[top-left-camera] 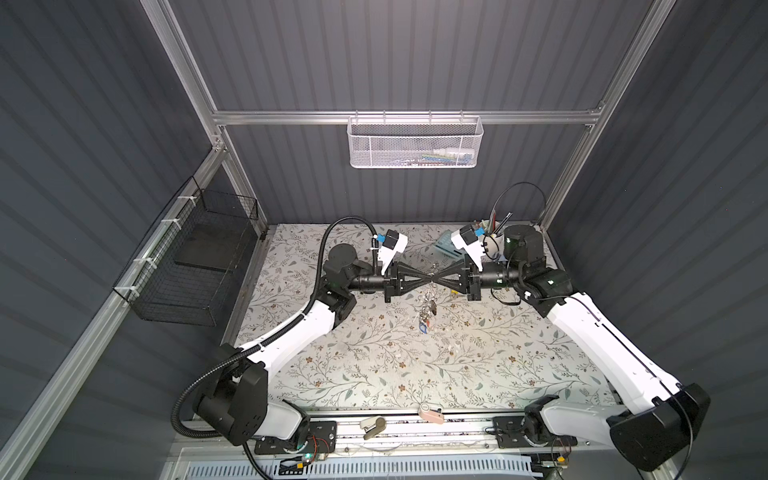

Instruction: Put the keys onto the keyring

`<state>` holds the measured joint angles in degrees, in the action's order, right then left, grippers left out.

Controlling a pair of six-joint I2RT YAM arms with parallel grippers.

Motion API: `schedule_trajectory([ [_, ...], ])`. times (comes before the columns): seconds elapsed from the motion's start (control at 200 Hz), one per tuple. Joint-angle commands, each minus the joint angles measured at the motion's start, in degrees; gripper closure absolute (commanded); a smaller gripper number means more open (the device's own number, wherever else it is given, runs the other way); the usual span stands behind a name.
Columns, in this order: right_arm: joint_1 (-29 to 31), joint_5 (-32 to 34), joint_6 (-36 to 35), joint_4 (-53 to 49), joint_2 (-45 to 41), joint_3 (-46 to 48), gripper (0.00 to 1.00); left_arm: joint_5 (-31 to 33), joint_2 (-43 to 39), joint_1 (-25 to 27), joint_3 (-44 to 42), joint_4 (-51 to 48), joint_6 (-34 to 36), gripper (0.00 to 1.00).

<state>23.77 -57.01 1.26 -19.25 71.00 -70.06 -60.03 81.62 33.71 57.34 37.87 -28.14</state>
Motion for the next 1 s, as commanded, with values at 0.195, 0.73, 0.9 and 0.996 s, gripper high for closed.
schedule_trajectory([
  [0.195,0.1,-0.4,-0.5,0.0,0.6,0.5,1.00,-2.2,-0.1,0.3,3.4,-9.8,7.4,0.86],
  [0.73,0.2,-0.9,-2.6,-2.3,1.7,0.0,1.00,-2.9,0.2,0.1,9.6,-27.7,19.8,0.85],
  [0.9,0.2,-0.9,-3.0,-2.7,1.8,-0.1,1.00,-2.8,1.1,0.1,12.2,-34.3,24.2,0.81],
  [0.996,0.2,-0.8,-3.2,-2.7,1.8,-0.2,1.00,-3.0,1.3,-0.2,12.9,-35.7,25.2,0.82],
])
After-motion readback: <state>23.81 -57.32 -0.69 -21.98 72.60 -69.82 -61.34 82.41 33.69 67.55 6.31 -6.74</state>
